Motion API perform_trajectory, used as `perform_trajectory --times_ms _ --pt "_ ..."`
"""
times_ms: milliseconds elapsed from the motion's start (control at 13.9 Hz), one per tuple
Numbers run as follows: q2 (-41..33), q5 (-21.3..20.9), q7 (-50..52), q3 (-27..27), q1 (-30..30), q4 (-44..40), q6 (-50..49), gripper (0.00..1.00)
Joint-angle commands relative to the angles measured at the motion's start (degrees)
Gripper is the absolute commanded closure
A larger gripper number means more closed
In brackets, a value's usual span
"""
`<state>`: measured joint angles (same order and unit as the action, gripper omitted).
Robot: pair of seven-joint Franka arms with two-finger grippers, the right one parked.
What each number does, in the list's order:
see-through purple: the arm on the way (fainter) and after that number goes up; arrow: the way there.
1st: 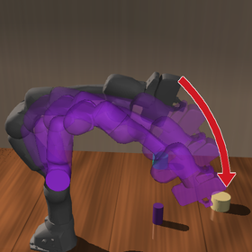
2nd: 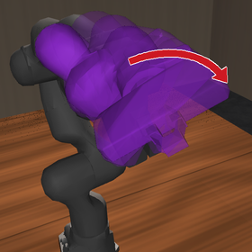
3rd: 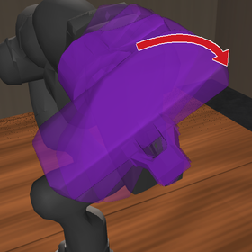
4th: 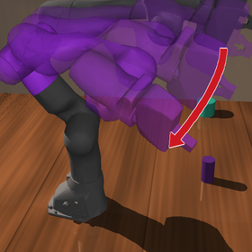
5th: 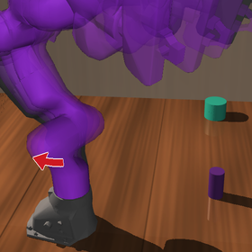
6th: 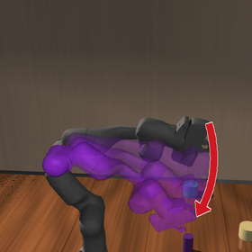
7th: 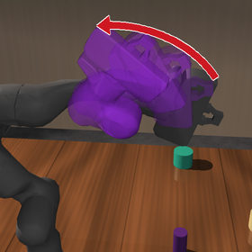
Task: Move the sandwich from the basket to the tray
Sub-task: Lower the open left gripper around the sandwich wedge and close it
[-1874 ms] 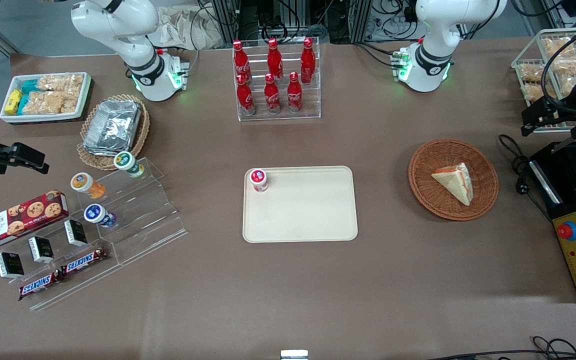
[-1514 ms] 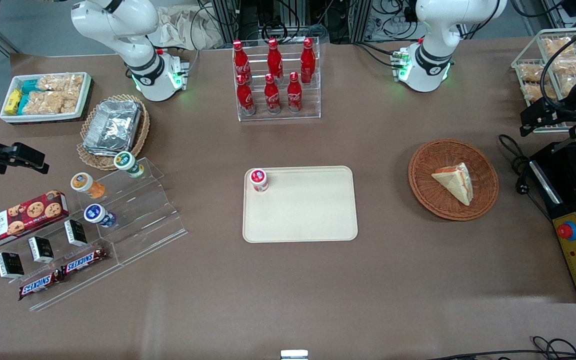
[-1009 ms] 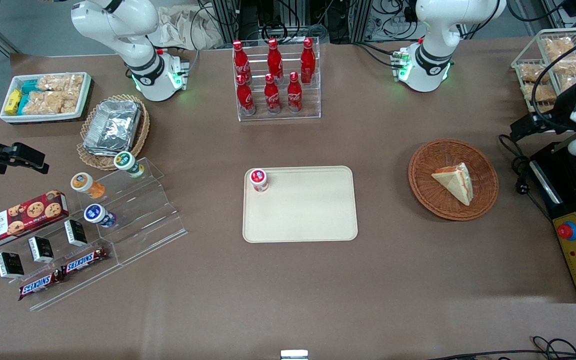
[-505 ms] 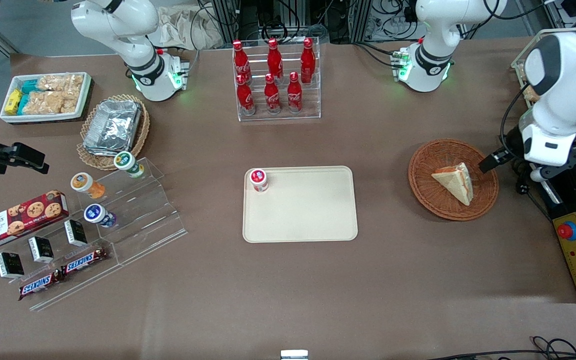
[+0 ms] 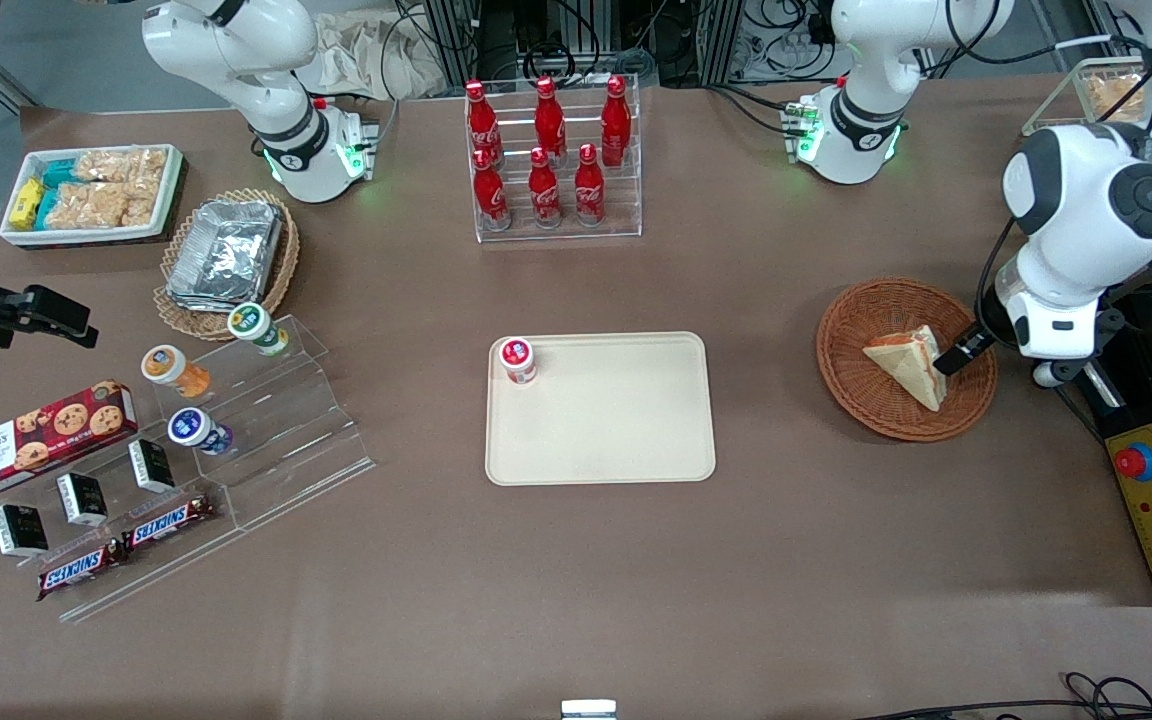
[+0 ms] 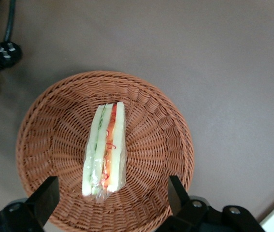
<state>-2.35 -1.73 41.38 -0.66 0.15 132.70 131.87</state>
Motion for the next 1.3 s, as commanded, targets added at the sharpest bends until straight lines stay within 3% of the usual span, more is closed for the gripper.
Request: perform_trajectory --times_ms 0,1009,1081,1153,1225 --pt "0.8 0.5 1.2 0.0 -0.2 3.7 5.3 0.0" --pt "5.9 0.6 1.2 -1.3 -0.3 14.2 20.8 0.0" --pt "6.4 0.6 1.2 -1.3 -0.3 14.6 22.1 0.08" --pt "6.6 0.6 1.2 -1.3 -0.3 14.8 22.6 0.34" --pt "6.6 0.6 1.2 -1.3 -0.3 14.6 22.6 0.82"
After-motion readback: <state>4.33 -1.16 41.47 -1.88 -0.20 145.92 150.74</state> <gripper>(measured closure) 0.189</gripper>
